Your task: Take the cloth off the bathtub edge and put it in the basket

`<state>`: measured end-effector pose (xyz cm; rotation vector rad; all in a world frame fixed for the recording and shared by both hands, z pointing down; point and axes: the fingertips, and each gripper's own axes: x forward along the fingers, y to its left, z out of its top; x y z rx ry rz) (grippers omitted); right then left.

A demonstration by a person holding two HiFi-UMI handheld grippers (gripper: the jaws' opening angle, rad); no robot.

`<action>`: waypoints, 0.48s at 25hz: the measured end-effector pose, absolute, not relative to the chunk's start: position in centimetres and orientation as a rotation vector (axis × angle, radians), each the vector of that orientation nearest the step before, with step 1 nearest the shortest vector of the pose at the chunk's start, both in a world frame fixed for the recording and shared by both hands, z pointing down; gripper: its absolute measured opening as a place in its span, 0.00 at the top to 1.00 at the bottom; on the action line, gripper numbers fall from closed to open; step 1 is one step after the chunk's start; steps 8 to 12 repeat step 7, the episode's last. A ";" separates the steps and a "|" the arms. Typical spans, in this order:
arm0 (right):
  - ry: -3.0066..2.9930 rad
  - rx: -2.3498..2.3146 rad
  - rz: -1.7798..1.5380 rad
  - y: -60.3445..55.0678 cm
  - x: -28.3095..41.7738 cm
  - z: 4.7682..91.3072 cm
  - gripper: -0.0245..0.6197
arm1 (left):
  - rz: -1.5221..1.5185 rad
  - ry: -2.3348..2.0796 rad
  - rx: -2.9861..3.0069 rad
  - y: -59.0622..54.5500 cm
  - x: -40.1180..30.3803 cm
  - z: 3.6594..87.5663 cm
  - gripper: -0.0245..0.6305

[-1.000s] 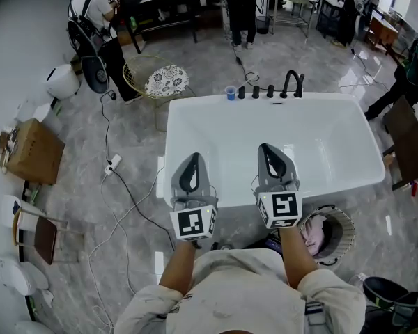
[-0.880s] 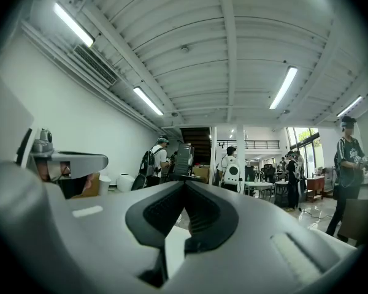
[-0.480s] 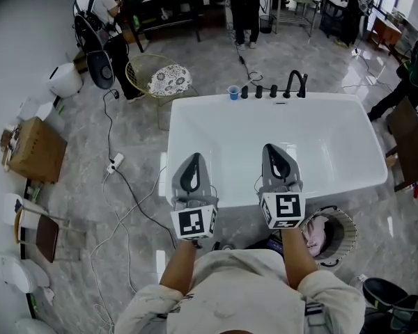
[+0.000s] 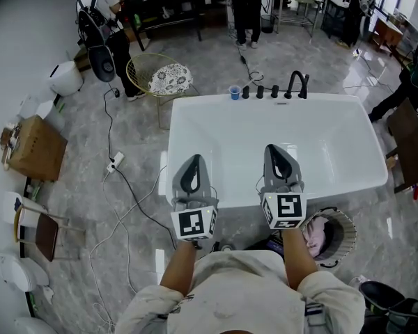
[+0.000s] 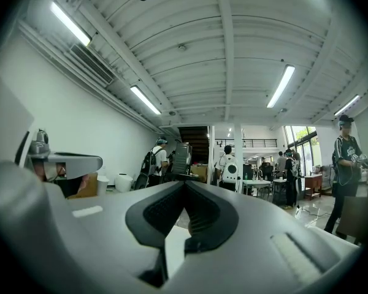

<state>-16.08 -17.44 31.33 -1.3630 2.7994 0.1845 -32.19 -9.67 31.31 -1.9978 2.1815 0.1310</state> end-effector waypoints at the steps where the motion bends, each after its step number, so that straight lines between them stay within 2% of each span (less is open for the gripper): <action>1: 2.801 -1.363 0.184 -17.4 -16.1 31.4 0.96 | 0.131 2.177 -2.001 -9.7 -32.2 31.3 0.96; 12: 2.796 -1.369 0.187 -17.4 -15.9 31.4 0.96 | 0.125 2.183 -2.001 -9.7 -32.3 31.5 0.96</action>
